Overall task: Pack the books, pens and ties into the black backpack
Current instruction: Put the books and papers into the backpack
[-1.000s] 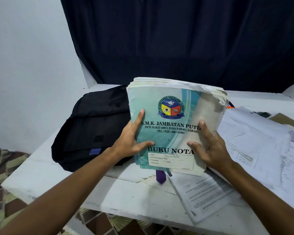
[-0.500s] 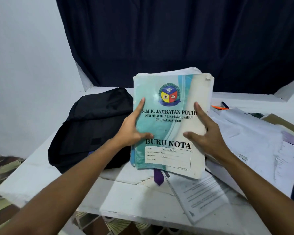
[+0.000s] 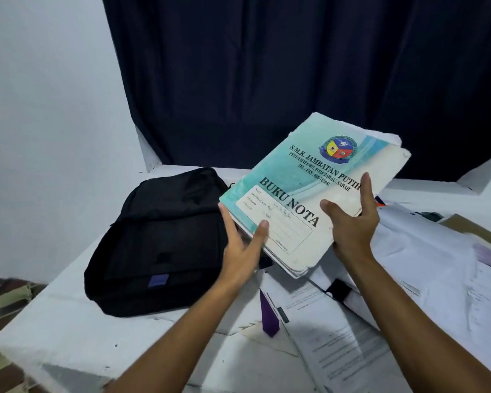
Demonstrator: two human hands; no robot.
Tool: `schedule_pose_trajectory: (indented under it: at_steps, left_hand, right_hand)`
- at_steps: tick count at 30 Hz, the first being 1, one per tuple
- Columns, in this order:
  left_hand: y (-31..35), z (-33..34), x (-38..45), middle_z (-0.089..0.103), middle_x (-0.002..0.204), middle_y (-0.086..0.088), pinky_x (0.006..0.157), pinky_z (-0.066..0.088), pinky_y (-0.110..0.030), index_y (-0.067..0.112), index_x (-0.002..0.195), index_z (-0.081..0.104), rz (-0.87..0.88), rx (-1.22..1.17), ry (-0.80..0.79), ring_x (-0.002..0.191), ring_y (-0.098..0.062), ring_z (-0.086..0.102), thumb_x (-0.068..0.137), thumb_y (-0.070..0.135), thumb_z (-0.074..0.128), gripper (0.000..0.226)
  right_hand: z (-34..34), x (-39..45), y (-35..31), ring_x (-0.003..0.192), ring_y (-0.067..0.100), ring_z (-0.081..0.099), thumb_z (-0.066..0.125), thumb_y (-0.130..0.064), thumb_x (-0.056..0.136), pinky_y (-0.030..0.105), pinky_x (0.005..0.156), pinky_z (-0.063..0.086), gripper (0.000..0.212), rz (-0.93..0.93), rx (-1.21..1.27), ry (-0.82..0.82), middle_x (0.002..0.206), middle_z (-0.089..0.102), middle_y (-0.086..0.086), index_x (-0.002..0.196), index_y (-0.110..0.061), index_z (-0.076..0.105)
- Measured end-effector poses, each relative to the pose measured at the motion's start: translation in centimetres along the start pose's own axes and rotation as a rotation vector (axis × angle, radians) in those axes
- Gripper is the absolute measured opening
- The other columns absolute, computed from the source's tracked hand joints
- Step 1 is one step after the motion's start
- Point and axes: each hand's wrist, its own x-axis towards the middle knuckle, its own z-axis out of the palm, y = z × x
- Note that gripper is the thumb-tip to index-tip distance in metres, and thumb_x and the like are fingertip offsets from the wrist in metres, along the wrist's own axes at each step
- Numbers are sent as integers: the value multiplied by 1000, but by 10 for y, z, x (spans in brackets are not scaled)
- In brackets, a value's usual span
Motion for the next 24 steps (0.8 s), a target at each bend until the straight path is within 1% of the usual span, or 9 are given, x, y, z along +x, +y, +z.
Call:
schedule_pose_trajectory:
  at_steps: [3, 6, 10, 13, 15, 16, 19, 21, 24]
  left_hand:
    - [-5, 14, 6, 52, 143, 10, 105, 42, -57, 59, 142, -15, -10, -279, -30, 127, -21, 55, 78, 45, 76, 112]
    - [-5, 18, 11, 51, 145, 5, 104, 40, -61, 54, 148, 0, 0, -432, -12, 130, -27, 52, 82, 10, 74, 108]
    - [0, 20, 20, 65, 127, 3, 92, 51, -57, 36, 153, 18, -98, -622, 67, 119, -29, 60, 75, -11, 64, 102]
    - [12, 17, 29, 62, 125, 0, 69, 61, -43, 32, 151, 26, -139, -747, 106, 103, -26, 67, 84, -15, 53, 86]
    - [17, 9, 33, 55, 137, -5, 55, 60, -35, 33, 149, 30, -152, -799, 117, 89, -23, 72, 76, -6, 66, 91]
    - [18, 4, 33, 55, 137, -7, 53, 58, -32, 34, 146, 34, -154, -826, 111, 85, -22, 73, 63, 0, 81, 101]
    - [14, -14, 29, 57, 133, -8, 53, 59, -34, 34, 140, 44, -142, -836, 49, 86, -25, 73, 21, 8, 99, 134]
    - [11, -30, 23, 56, 135, -11, 52, 59, -35, 35, 136, 50, -138, -809, 25, 87, -28, 73, 18, 7, 99, 130]
    - [15, -62, 13, 55, 137, -13, 52, 59, -37, 35, 125, 62, -161, -701, -21, 92, -34, 71, 21, 4, 98, 115]
  right_hand:
    - [9, 1, 11, 99, -7, 63, 66, 17, 75, 17, 77, 53, 88, 74, 72, 42, 117, 58, -22, 148, -23, 35]
    - [15, -2, 10, 100, -7, 62, 66, 17, 76, 15, 76, 51, 89, 75, 80, 27, 120, 58, -18, 149, -22, 32]
    - [21, -2, 0, 106, -10, 58, 64, 17, 79, 12, 80, 49, 98, -54, 21, -92, 140, 48, -5, 152, -26, 15]
    - [19, 3, -4, 116, 15, 59, 73, -9, 83, 32, 91, 52, 106, -129, 104, -203, 145, 43, 8, 150, -39, -4]
    - [12, 14, -11, 104, 36, 61, 76, -52, 73, 48, 89, 51, 108, 20, 290, -201, 128, 50, 28, 145, -52, -4]
    - [6, 25, -13, 100, 40, 63, 69, -66, 69, 51, 85, 52, 104, 142, 424, -177, 122, 52, 27, 144, -55, -3]
    - [-19, 61, -13, 99, 45, 65, 36, -75, 84, 55, 74, 55, 79, 524, 715, -120, 131, 49, 25, 151, -38, 15]
    - [-35, 78, -8, 101, 43, 66, 29, -81, 81, 54, 71, 56, 86, 724, 679, -157, 129, 58, 24, 144, -23, 40]
    - [-46, 93, -10, 99, 30, 69, 37, -91, 66, 44, 67, 58, 98, 744, 473, -360, 134, 58, 6, 145, -32, 35]
